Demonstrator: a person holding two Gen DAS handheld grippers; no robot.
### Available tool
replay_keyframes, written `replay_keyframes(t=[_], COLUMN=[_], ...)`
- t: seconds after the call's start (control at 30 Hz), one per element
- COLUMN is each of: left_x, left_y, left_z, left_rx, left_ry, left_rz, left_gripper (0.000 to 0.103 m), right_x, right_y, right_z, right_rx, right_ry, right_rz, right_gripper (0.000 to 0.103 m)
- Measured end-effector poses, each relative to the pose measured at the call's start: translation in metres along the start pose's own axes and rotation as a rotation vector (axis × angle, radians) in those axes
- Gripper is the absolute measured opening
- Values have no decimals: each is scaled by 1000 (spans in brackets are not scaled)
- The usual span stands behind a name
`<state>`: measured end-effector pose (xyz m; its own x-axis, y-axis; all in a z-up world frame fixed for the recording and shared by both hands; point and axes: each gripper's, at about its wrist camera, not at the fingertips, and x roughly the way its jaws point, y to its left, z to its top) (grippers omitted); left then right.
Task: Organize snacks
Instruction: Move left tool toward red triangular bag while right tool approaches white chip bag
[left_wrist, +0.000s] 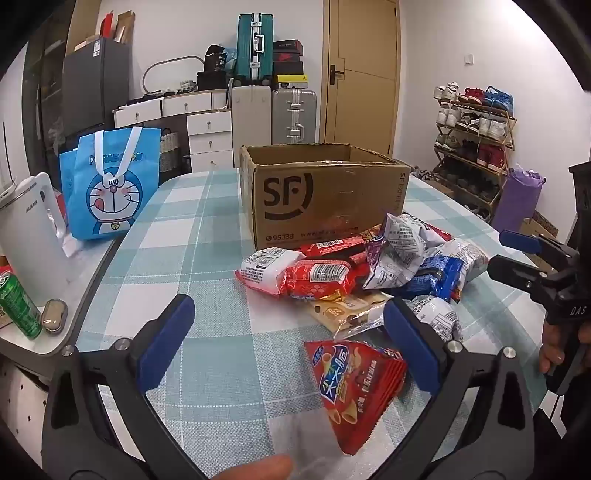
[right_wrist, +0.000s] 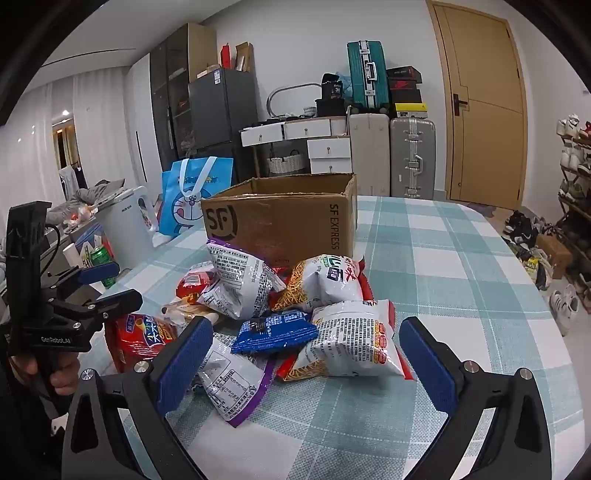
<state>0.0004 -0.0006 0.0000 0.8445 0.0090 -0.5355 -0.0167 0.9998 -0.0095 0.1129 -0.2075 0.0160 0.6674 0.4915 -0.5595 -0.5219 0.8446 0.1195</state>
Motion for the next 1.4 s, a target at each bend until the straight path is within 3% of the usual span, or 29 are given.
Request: replay_keyframes(t=[1.4], left_x=[10], left_y=[8], left_z=[-2], left_rx=[-28], left_ry=[10], left_rz=[-21], left_gripper=[102], right_x=[1], right_y=[-7], right_z=[-3], right_rx=[29], right_ry=[4], right_rz=[-7], right_gripper=[103])
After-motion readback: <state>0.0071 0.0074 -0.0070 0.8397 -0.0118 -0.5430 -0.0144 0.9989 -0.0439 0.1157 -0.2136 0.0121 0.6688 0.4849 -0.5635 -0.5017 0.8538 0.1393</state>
